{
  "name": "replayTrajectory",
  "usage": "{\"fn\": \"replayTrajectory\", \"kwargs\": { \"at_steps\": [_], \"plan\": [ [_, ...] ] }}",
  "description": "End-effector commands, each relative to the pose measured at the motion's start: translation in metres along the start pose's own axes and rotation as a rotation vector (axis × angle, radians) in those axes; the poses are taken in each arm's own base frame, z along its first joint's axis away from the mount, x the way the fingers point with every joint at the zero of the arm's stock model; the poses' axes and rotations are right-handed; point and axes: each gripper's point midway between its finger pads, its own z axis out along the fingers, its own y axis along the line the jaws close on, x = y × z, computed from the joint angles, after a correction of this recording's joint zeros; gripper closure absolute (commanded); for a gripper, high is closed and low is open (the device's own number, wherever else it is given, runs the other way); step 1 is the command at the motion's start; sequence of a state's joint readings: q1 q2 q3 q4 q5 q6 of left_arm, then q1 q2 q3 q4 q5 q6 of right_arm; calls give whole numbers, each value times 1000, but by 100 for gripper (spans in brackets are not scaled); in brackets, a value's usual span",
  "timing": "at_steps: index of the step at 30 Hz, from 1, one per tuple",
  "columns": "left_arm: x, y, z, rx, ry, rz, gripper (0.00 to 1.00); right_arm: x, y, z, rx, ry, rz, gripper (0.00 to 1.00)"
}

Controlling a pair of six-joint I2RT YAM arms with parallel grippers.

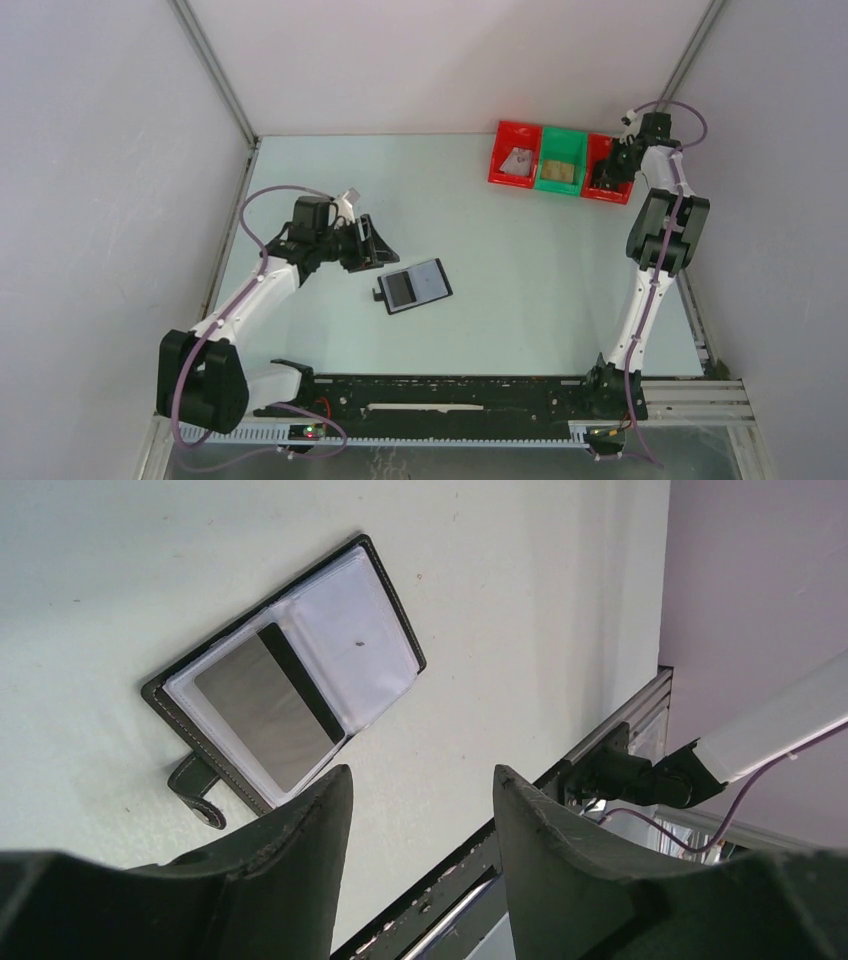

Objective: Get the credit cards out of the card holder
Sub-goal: Place the credit card in the storage box, then reset both arms

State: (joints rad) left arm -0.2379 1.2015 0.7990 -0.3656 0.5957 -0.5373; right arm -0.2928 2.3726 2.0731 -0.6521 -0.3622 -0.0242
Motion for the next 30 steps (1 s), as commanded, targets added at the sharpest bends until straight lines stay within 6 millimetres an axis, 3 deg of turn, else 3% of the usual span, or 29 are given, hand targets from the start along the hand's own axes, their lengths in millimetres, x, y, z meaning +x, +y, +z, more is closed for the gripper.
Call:
{"fn": "replayTrajectory", "kwargs": {
  "at_steps": [1, 4, 5, 6, 10, 14, 17, 20, 21, 23, 26, 30],
  "plan": [
    [-21, -14, -5, 21, -46, 66, 41, -39, 6, -26, 11, -119, -40, 86],
    [-22, -14, -4, 21, -45, 68, 41, -45, 3, -31, 47, -141, -27, 71],
    [-22, -14, -4, 21, -44, 67, 41, -46, 2, -32, 60, -146, -28, 58],
    [-22, -14, -5, 21, -44, 69, 41, -47, 2, -33, 70, -151, -30, 54],
    [-25, -15, -11, 9, -75, 84, 42, -61, 5, -50, 125, -224, -56, 49],
    [-26, -20, -17, 12, -89, 104, 41, -85, 3, -95, 221, -366, -26, 47],
    [-35, -21, -26, -21, -145, 118, 41, -104, 15, -143, 279, -483, -45, 46],
    [-54, -23, -47, -94, -259, 168, 41, -111, 41, -188, 361, -581, -102, 45],
    [-59, -25, -55, -115, -294, 188, 40, -113, 55, -208, 395, -618, -137, 38],
    [-70, -27, -76, -168, -377, 219, 40, -107, 82, -235, 458, -662, -196, 3],
    [-85, -34, -103, -218, -493, 259, 40, -80, 134, -254, 462, -691, -282, 0],
    [-103, -42, -149, -295, -683, 309, 38, -35, 184, -278, 244, -723, -236, 1]
  ]
}}
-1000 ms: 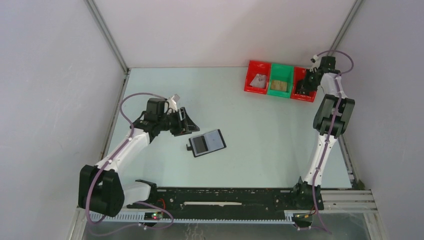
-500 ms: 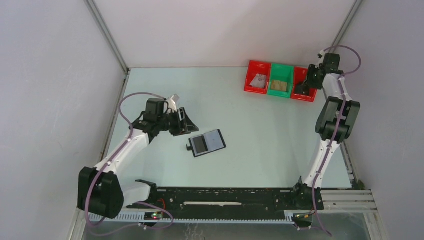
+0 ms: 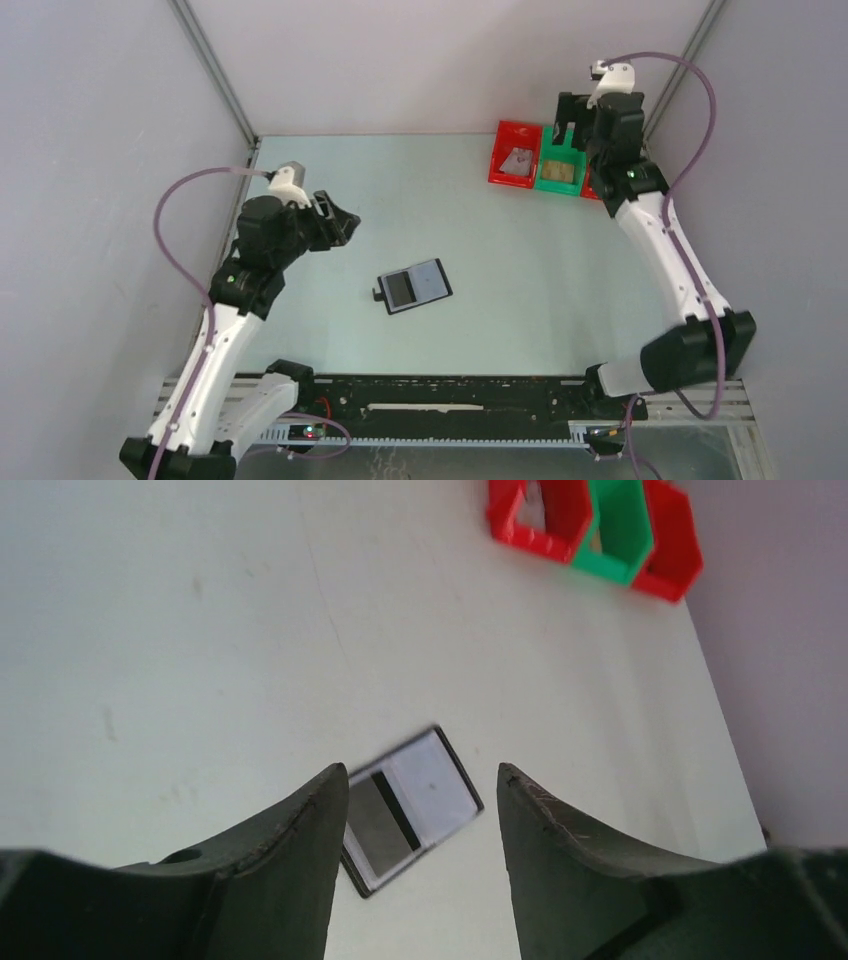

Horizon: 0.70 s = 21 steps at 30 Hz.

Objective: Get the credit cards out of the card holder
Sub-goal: Reset both arms

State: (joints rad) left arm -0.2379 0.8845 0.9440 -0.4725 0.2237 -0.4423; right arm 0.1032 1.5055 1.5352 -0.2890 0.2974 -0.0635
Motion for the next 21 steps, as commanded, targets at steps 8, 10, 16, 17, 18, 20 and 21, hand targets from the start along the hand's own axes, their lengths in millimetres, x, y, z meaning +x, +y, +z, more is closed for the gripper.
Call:
{"fn": "replayTrajectory", "kwargs": {
  "at_steps": [8, 10, 16, 17, 18, 20, 21],
  "plan": [
    [-68, 34, -67, -285, -340, 134, 35, 55, 71, -130, -390, -31, 276, 0],
    [-65, 37, -68, -294, -341, 128, 35, 82, 80, -147, -429, -6, 280, 0],
    [-56, 46, -73, -311, -393, 72, 35, 168, 97, -185, -486, 55, 312, 1],
    [-53, 50, -72, -322, -395, 64, 35, 186, 97, -188, -486, 72, 323, 0],
    [-51, 52, -72, -331, -401, 59, 35, 193, 96, -193, -493, 71, 338, 0],
    [-47, 58, -71, -352, -399, 47, 35, 204, 96, -200, -507, 64, 361, 0],
    [-45, 59, -69, -354, -394, 43, 35, 207, 96, -202, -509, 58, 372, 0]
  ]
}}
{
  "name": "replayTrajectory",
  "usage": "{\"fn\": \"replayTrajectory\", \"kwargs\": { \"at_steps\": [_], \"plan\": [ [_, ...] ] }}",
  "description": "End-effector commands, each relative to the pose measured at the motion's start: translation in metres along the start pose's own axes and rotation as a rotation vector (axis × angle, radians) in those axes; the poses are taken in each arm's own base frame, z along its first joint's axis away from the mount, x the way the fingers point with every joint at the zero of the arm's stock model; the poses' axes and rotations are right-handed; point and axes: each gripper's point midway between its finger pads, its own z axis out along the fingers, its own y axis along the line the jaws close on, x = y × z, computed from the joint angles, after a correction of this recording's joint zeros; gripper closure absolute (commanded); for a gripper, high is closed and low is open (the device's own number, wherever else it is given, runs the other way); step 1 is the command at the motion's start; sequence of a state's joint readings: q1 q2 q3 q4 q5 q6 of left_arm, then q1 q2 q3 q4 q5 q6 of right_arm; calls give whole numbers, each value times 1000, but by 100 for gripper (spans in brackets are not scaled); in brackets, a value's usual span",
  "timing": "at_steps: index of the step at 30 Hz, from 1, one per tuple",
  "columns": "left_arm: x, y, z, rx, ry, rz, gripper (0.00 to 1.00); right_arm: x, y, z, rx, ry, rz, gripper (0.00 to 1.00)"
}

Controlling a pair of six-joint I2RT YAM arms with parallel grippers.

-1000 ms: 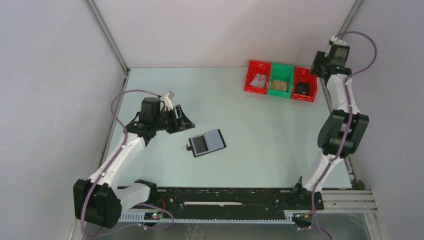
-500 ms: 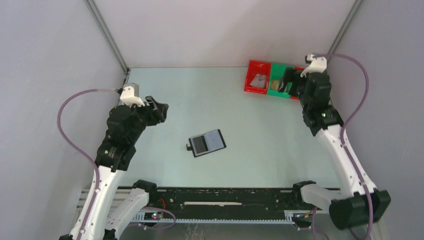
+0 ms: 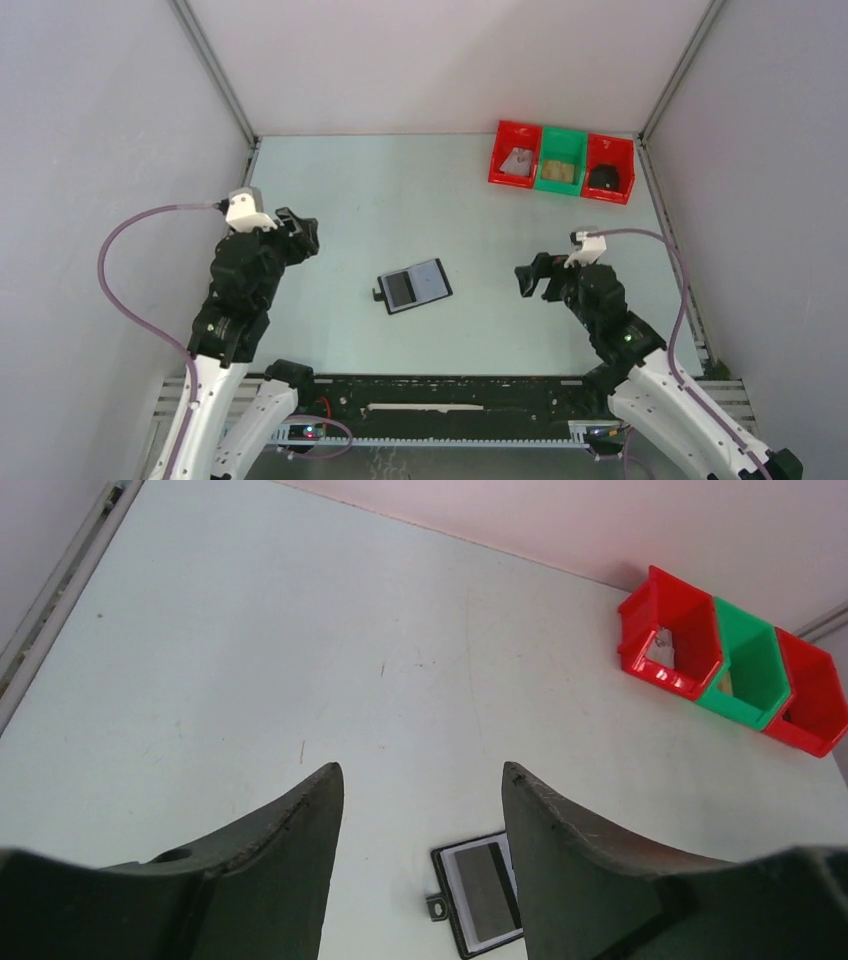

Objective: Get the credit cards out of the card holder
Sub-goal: Reset both arms

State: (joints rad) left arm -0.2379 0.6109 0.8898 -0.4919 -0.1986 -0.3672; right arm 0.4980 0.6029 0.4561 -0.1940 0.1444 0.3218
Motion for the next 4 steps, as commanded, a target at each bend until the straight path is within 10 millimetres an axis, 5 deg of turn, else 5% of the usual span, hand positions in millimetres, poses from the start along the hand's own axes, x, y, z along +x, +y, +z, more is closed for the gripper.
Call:
{"fn": "replayTrajectory", "kwargs": {
  "at_steps": [1, 4],
  "plan": [
    [3, 10, 4, -52, -24, -33, 36, -13, 6, -9, -18, -125, 105, 0],
    [10, 6, 8, -33, 5, -50, 37, -16, 3, -11, -5, -147, 108, 0]
  ]
}}
